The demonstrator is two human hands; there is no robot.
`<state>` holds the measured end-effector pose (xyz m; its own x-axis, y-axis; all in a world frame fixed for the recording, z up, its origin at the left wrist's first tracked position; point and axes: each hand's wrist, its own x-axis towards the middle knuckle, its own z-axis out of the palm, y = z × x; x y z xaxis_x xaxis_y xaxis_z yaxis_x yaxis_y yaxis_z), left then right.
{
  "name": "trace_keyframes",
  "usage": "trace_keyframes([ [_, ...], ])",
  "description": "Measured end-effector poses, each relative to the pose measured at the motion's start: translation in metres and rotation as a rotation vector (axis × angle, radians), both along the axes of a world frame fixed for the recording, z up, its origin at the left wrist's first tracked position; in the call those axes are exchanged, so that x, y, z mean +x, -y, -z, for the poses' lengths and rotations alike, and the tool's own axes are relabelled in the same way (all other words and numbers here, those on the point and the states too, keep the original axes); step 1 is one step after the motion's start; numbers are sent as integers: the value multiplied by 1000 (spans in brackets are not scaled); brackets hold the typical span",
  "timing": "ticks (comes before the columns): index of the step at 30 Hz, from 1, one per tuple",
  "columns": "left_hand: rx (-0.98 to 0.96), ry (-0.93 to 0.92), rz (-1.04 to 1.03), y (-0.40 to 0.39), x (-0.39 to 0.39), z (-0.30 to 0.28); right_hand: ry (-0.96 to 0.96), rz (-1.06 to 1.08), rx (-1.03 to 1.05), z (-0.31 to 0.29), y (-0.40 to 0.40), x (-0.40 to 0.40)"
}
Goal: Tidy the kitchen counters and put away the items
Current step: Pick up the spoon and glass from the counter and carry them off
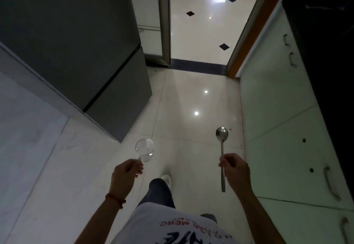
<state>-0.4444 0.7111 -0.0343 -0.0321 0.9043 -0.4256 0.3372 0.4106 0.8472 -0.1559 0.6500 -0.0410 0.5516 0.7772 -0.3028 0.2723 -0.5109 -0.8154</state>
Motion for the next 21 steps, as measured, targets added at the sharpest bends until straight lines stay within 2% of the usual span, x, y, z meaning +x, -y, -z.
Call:
trace_keyframes([
  [4,79,-7,114,-111,30,-24,-26,26,30,-14,-73,12],
  [10,141,52,239,-240,105,-41,-105,210,-11,-12,-145,54],
  [16,161,65,256,-330,184,-34,-125,273,28,-5,-233,125],
  [21,133,70,226,-380,242,-39,-129,262,85,-23,-328,189],
])
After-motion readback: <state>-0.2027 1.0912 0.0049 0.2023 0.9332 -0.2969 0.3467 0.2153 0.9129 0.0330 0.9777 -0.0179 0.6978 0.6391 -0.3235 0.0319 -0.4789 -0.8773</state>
